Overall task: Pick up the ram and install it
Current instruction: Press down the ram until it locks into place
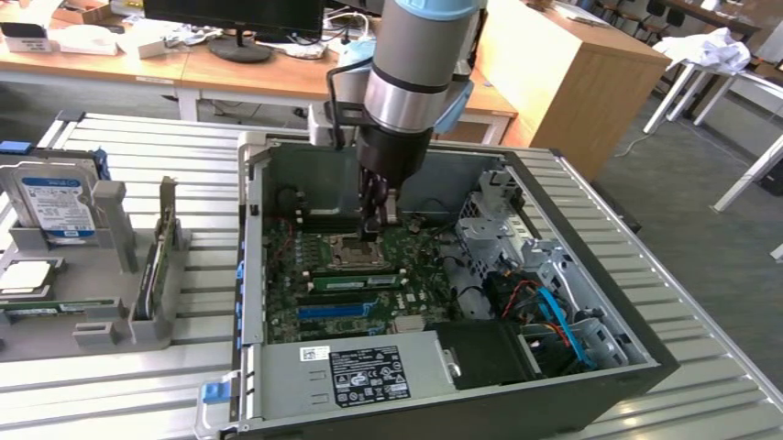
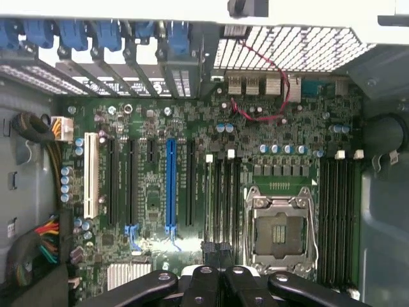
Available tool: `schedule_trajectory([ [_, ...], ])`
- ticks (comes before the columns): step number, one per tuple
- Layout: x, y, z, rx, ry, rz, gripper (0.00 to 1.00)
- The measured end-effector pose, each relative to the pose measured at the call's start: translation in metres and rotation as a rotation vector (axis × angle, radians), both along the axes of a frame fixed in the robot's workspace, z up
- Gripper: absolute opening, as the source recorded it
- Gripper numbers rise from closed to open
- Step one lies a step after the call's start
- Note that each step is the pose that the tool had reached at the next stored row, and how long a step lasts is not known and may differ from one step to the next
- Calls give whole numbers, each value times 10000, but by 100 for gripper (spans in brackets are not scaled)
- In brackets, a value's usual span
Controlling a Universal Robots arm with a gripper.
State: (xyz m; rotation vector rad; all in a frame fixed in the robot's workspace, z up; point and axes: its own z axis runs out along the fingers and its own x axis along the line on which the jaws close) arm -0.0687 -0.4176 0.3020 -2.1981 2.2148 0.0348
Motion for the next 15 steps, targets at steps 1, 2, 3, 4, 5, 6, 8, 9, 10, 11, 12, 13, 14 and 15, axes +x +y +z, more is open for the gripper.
schedule_trajectory([
  [1,20,-2,0,0,0,-2,11],
  [2,41,-5,0,1,0,-1,11],
  [3,61,-7,0,2,1,-1,11],
  [4,82,-10,0,0,2,-1,11],
  [5,106,-13,0,1,3,1,11],
  [6,125,-16,0,2,3,0,11],
  [8,165,-21,0,3,5,-1,11],
  [9,182,-22,1,2,6,0,11],
  [10,194,-24,2,1,7,0,11],
  [11,201,-24,2,0,7,1,11],
  [12,202,-24,2,0,7,1,11],
  [13,202,-24,2,0,7,0,11],
  [14,203,-24,2,1,7,0,11],
  [15,203,-24,1,1,6,0,11],
])
